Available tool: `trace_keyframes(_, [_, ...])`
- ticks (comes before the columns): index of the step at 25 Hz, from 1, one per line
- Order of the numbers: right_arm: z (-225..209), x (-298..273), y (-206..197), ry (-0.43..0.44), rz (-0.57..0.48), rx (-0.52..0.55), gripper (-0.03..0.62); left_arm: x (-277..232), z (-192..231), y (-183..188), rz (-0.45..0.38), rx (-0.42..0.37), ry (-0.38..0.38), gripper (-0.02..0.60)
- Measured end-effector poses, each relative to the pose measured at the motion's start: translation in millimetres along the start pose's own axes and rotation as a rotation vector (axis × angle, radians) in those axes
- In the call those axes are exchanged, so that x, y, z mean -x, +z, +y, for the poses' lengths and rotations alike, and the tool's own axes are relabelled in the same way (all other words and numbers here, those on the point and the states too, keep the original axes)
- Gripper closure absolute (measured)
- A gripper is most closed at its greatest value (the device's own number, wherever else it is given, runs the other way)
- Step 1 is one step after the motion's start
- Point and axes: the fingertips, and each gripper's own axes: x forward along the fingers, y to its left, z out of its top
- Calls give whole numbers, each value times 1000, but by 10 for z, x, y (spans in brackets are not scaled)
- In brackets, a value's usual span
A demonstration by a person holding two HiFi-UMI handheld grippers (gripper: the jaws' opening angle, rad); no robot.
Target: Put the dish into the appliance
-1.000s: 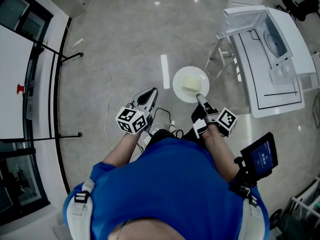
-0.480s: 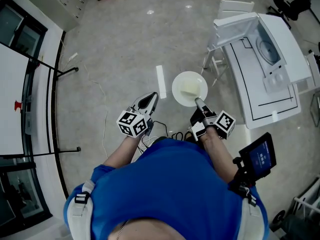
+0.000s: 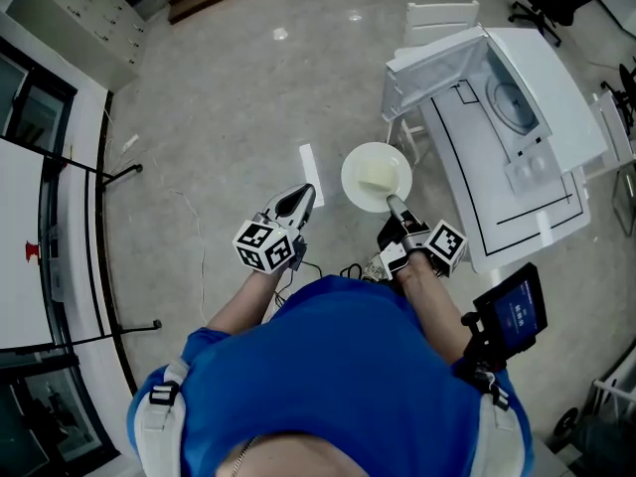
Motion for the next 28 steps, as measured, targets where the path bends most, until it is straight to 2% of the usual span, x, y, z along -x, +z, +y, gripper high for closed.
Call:
trace_keyframes(13, [-61,172,1115,7,-139,-15,585,-1182,-426,97,43,-43,-115,575])
trace_keyframes(22, [-121,374,1581,-6,-264,-60,585,-1705,-651,94,107,-73,-216,575])
trace_keyframes(28, [-132,348,1869,-4,-375,-60,585,-2091,-646,155,150,-98,-311,575])
